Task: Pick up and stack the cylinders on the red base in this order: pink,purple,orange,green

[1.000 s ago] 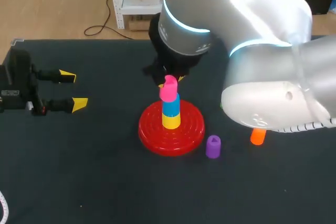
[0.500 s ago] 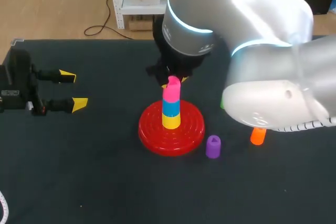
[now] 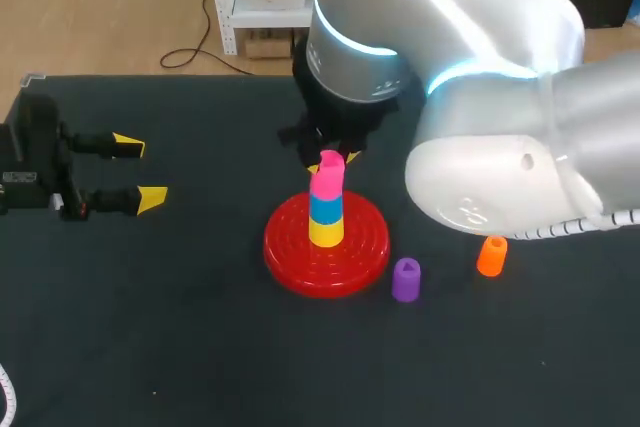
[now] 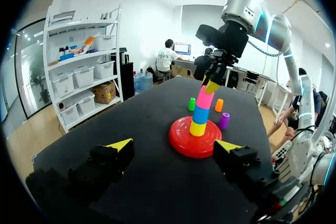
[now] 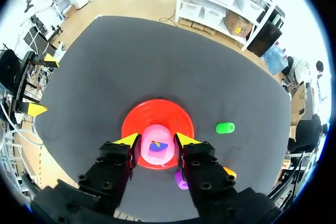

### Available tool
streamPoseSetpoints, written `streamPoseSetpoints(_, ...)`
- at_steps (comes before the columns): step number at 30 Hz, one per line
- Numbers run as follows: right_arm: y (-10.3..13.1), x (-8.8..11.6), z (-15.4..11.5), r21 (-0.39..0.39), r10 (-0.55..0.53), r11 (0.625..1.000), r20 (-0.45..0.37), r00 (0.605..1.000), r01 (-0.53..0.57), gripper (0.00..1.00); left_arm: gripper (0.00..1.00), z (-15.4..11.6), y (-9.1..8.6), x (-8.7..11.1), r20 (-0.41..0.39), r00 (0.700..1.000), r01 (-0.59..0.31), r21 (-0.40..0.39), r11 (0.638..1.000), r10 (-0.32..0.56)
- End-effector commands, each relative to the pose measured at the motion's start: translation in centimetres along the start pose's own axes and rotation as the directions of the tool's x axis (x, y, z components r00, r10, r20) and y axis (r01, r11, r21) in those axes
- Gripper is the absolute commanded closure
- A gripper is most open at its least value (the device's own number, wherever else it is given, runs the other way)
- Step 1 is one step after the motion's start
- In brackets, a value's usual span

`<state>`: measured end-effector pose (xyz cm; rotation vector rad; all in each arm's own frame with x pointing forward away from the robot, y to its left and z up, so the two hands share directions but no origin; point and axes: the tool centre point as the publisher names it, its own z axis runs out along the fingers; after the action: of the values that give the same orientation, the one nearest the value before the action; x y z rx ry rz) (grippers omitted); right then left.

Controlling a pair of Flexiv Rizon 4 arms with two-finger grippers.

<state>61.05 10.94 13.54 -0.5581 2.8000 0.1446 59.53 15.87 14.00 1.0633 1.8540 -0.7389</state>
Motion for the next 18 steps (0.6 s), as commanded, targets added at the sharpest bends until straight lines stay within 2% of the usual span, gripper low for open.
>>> streamPoseSetpoints(1, 0.1, -0.5, 0.9, -0.004, 0.005, 1.0, -0.026, 1.0, -0.005, 1.0, 0.0, 0.2, 0.0, 0.2, 0.009, 1.0, -0.003, -0.006, 1.0, 0.003)
streamPoseSetpoints(11, 0.0, -0.9, 1.2, -0.007, 0.017, 1.0, -0.065, 0.998, -0.018, 1.0, 0.0, 0.2, 0.0, 0.2, 0.009, 1.0, -0.003, -0.006, 1.0, 0.003)
streamPoseSetpoints(18, 0.2, -0.2, 2.0, -0.002, 0.0, 1.0, -0.081, 0.997, 0.0, 1.0, 0.0, 0.2, 0.0, 0.2, 0.009, 1.0, -0.003, -0.006, 1.0, 0.003)
